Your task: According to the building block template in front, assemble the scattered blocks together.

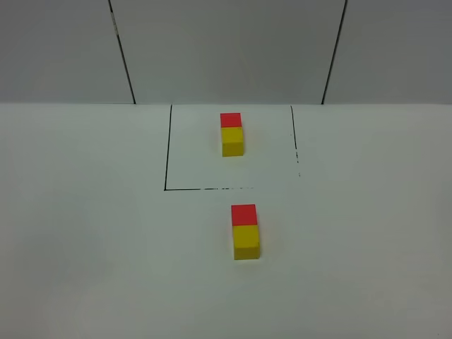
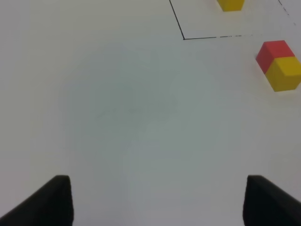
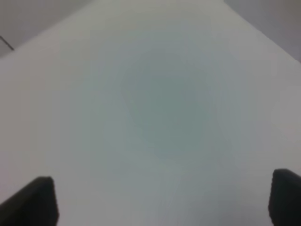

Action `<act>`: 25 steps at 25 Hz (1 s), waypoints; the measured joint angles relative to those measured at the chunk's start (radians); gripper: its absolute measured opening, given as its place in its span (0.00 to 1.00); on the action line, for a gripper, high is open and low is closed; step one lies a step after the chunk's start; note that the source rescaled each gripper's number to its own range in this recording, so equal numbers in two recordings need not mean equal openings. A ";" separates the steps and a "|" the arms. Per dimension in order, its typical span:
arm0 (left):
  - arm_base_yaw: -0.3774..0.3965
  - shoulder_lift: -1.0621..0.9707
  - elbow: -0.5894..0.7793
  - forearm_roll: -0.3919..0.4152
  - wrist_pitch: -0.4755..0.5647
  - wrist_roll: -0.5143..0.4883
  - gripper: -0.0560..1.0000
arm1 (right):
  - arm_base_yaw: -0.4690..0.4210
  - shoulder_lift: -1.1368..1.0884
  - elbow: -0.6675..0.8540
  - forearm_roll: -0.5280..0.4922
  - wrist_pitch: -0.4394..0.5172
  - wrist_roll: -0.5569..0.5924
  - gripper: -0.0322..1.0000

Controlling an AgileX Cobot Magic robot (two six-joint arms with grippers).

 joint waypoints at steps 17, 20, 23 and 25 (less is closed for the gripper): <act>0.000 0.000 0.000 0.000 0.000 0.000 0.59 | -0.046 -0.092 0.019 0.030 0.079 -0.074 0.79; 0.000 0.000 0.000 0.000 0.000 0.000 0.59 | -0.048 -0.092 0.019 0.030 0.079 -0.074 0.79; 0.000 0.000 0.000 0.000 0.000 0.000 0.59 | -0.048 -0.092 0.019 0.030 0.078 -0.074 0.79; 0.000 0.000 0.000 0.000 0.000 0.000 0.59 | -0.048 -0.092 0.019 0.030 0.078 -0.074 0.79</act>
